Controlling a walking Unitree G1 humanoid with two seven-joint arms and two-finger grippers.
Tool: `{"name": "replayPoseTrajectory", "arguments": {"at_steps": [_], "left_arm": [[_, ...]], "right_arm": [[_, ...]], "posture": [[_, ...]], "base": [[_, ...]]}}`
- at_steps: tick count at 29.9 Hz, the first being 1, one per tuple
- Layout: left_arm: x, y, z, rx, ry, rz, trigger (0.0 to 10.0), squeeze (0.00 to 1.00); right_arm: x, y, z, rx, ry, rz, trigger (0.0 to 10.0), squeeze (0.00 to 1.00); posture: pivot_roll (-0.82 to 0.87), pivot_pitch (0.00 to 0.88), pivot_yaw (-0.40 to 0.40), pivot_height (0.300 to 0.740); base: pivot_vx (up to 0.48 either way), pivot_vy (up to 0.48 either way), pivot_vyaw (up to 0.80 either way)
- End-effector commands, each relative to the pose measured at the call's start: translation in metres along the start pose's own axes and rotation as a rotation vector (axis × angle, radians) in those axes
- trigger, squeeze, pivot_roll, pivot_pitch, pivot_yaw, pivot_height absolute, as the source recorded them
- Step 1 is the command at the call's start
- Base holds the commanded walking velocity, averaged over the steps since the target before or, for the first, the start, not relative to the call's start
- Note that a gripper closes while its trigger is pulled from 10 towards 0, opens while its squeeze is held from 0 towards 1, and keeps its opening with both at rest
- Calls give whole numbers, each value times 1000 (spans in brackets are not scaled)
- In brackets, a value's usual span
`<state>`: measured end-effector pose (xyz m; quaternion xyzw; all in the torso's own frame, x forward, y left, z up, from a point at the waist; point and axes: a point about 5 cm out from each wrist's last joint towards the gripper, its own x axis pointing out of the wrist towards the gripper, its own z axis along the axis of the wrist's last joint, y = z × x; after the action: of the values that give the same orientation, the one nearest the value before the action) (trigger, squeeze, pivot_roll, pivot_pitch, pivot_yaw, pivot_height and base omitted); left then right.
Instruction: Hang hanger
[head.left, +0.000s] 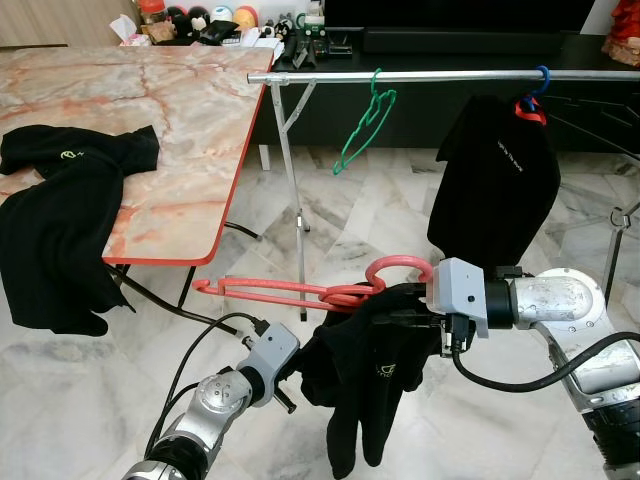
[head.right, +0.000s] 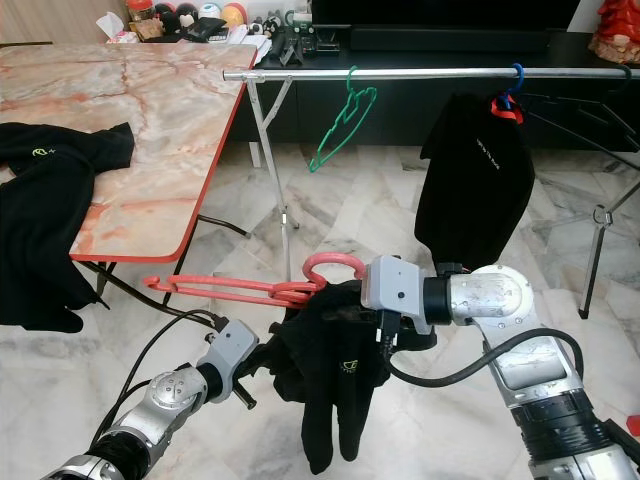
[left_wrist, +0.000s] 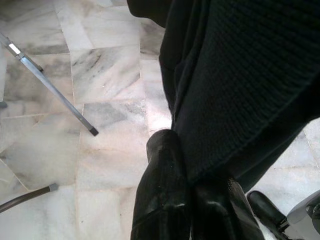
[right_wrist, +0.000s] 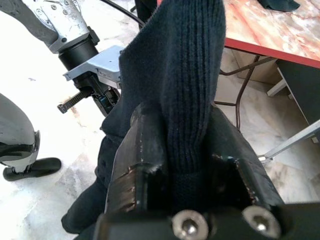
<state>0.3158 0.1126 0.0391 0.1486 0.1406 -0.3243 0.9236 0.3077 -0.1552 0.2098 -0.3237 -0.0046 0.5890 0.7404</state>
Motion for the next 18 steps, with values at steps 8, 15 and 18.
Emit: {"name": "replayPoseTrajectory", "arguments": {"at_steps": [8,15,18], "left_arm": [[-7,3,-12,-8,29,15,0,0],[-11,4,-19,-17,49,25,0,0],[-13,4,-22,-16,57,33,0,0]], "right_arm": [[-6,4,-9,-12,57,0,0,0],[-20,11,-29,-13,200,8,0,0],[-29,23,-43,50,253,59,0,0]], "posture": [[-16,175,22,740],[-22,181,22,740],[-25,185,20,740]], "base": [[0,0,0],[0,0,0],[0,0,0]]}}
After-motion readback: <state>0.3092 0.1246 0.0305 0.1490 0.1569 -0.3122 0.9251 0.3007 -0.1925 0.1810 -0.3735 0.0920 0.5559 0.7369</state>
